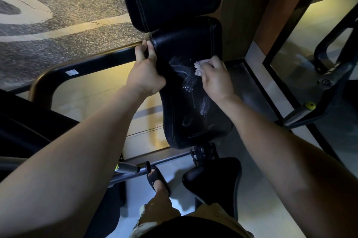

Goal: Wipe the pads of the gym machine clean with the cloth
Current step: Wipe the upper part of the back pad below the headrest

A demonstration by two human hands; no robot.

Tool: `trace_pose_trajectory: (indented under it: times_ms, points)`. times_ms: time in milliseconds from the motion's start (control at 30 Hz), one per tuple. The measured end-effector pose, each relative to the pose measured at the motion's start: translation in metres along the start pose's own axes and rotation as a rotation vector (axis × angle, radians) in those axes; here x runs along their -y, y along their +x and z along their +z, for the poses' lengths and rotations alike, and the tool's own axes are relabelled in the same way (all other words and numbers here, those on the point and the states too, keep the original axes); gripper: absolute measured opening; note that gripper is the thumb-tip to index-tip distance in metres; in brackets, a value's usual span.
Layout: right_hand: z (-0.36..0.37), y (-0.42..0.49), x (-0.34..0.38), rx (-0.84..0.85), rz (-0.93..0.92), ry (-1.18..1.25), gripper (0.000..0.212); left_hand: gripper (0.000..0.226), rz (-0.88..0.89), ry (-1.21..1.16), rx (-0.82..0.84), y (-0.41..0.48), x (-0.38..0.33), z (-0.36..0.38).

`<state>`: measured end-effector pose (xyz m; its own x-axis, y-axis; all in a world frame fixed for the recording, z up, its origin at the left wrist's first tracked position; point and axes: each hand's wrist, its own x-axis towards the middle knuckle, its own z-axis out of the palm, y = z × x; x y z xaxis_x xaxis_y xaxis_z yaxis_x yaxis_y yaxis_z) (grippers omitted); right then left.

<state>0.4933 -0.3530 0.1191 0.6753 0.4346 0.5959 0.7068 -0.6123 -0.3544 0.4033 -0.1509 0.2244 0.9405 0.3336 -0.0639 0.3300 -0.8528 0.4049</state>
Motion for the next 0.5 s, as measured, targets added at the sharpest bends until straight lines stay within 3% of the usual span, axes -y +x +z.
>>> trace_pose_trajectory:
  times_ms: [233,500]
  points:
    - [-0.021,0.065,0.018,-0.153,-0.025,0.062,0.024,0.096,-0.001,-0.015,-0.021,-0.001,0.001,0.002]
    - [-0.007,0.012,0.014,0.124,-0.063,0.027,0.007,0.099,0.021,-0.003,-0.061,-0.002,0.005,0.007]
